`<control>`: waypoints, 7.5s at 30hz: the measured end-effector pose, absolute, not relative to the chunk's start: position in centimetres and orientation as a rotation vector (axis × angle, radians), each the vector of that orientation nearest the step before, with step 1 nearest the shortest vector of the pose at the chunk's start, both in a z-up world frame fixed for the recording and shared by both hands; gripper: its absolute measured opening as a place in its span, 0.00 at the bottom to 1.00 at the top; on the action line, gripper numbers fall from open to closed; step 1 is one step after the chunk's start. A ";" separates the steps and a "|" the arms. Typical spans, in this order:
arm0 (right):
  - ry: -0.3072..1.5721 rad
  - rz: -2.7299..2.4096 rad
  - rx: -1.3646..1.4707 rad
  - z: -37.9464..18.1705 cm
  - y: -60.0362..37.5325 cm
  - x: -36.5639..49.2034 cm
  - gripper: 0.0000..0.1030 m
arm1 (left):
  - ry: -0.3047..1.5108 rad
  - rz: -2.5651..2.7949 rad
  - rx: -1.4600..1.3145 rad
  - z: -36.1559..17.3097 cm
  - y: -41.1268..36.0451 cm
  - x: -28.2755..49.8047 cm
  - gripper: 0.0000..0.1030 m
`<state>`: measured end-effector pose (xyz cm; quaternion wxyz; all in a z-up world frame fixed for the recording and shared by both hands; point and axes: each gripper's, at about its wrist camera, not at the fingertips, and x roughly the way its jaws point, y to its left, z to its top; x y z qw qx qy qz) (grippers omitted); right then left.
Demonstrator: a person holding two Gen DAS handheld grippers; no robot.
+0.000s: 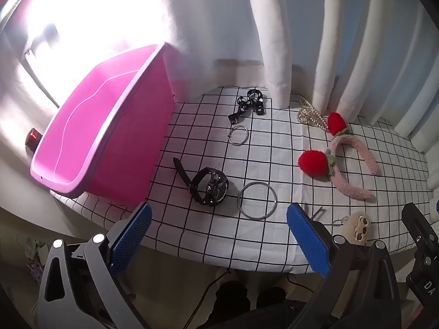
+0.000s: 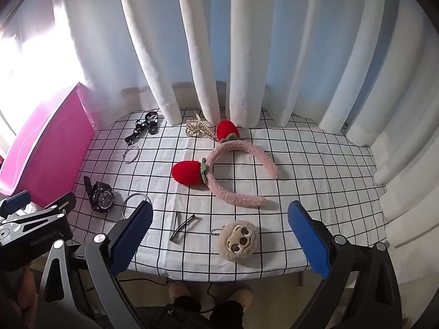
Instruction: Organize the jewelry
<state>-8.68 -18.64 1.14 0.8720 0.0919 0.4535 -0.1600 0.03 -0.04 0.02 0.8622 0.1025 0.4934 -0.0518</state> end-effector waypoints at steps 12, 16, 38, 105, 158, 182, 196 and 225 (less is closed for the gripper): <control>0.947 -0.334 0.191 1.2 -18.6 -8.7 0.91 | 1.030 -0.115 0.203 0.2 0.0 -0.1 0.94; 0.944 -0.336 0.191 1.3 -18.6 -8.8 0.91 | 1.030 -0.117 0.202 0.3 -0.2 -0.1 0.94; 0.942 -0.336 0.188 1.4 -18.3 -8.8 0.91 | 1.026 -0.120 0.198 0.4 0.3 -0.1 0.94; 1.190 -0.340 0.305 -16.3 -24.0 -8.4 0.91 | 1.122 -0.029 0.100 -15.4 4.2 7.2 0.94; 1.163 -0.293 0.250 -18.2 -23.9 -5.6 0.62 | 1.091 -0.128 0.040 -17.8 3.6 9.8 0.68; 1.025 -0.196 0.219 -10.5 -22.6 -5.1 0.59 | 0.987 -0.171 0.022 -10.0 3.9 6.6 0.68; 0.863 0.008 0.137 -2.6 -17.9 -2.2 0.59 | 0.889 -0.136 -0.022 -1.8 5.2 3.6 0.68; 0.692 0.499 -0.012 6.8 4.5 11.9 0.59 | 0.759 0.163 -0.127 6.5 23.6 6.7 0.68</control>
